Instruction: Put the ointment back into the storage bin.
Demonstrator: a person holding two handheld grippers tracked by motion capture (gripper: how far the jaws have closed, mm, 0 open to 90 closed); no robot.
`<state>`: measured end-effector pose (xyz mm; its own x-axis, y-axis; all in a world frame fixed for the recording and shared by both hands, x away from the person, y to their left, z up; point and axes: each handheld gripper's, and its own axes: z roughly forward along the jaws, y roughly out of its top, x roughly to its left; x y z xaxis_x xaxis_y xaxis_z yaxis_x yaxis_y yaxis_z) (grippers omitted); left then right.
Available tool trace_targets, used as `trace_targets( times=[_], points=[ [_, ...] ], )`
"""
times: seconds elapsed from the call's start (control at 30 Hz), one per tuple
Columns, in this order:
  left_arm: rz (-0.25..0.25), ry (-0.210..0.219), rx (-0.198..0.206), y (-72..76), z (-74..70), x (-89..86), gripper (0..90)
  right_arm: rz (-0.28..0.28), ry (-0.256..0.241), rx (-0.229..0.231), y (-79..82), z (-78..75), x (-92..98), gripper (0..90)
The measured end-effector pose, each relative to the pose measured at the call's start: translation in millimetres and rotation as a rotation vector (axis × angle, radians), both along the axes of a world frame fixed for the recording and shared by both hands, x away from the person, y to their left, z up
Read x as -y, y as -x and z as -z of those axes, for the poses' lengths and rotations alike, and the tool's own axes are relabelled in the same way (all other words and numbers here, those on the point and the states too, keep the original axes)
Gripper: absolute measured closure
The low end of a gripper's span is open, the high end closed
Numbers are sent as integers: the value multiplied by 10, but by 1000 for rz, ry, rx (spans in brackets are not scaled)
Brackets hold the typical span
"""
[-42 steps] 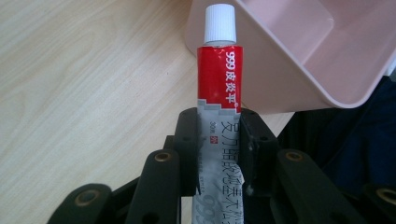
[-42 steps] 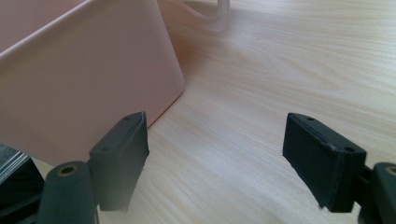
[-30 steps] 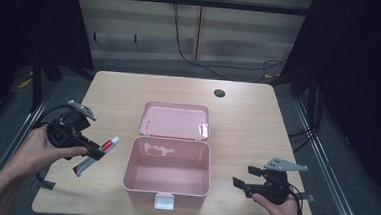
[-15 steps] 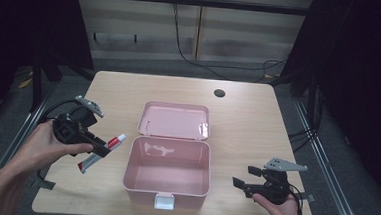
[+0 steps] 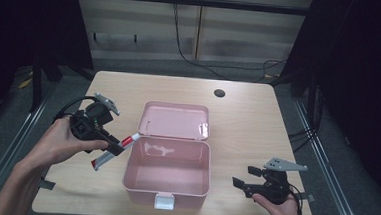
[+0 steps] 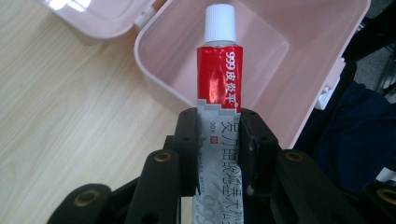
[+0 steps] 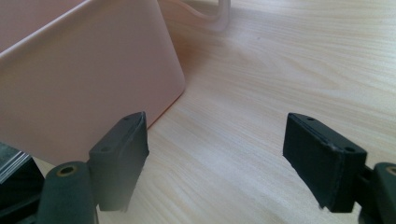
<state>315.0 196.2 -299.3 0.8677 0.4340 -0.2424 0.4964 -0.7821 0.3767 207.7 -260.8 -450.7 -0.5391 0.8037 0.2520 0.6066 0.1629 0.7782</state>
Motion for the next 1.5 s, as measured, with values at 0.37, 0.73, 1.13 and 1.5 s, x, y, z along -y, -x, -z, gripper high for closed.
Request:
trace_targets(
  times=[0.37, 0.73, 1.13, 1.5],
  points=[
    [30, 11, 13, -18, 3, 253, 708, -2, -1, -1, 3, -3, -2, 218],
    [89, -5, 33, 37, -40, 502, 709, -3, -2, 1, 3, -3, -1, 217],
    [123, -3, 38, 58, 8, 751, 709, -4, -1, -2, 5, -4, -3, 216],
    [139, -20, 25, 56, 121, 912, 709, -5, -2, -2, 6, -3, -2, 215]
  ],
)
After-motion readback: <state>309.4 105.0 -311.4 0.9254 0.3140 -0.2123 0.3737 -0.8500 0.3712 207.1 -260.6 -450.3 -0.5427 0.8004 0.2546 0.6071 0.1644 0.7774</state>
